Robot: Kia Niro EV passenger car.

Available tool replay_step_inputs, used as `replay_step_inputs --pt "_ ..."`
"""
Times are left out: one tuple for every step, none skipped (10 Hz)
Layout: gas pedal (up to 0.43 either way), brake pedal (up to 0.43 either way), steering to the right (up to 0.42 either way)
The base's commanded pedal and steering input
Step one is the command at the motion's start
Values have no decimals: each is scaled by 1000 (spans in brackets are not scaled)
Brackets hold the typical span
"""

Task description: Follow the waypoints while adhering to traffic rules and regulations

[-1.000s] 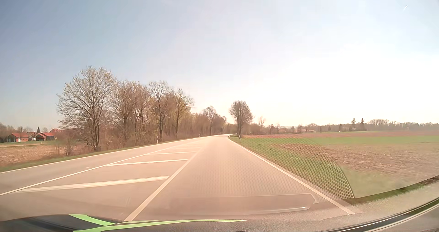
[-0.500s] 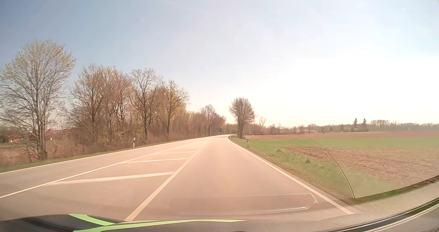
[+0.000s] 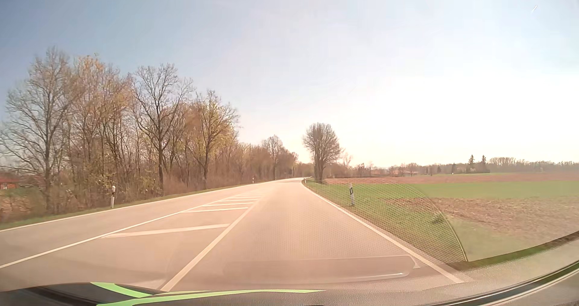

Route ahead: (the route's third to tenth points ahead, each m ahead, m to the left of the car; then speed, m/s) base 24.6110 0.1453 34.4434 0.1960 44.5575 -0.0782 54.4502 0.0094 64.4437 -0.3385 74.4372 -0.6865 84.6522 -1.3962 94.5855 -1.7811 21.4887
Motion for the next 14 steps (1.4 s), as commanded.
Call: replay_step_inputs --pt "150 0 0" --pt "157 0 0" --pt "157 0 0" --pt "157 0 0" --pt "169 0 0" --pt "169 0 0" --pt "169 0 0" --pt "169 0 0" --pt "169 0 0" --pt "169 0 0" --pt "169 0 0" --pt "169 0 0" --pt "169 0 0" --pt "157 0 0"
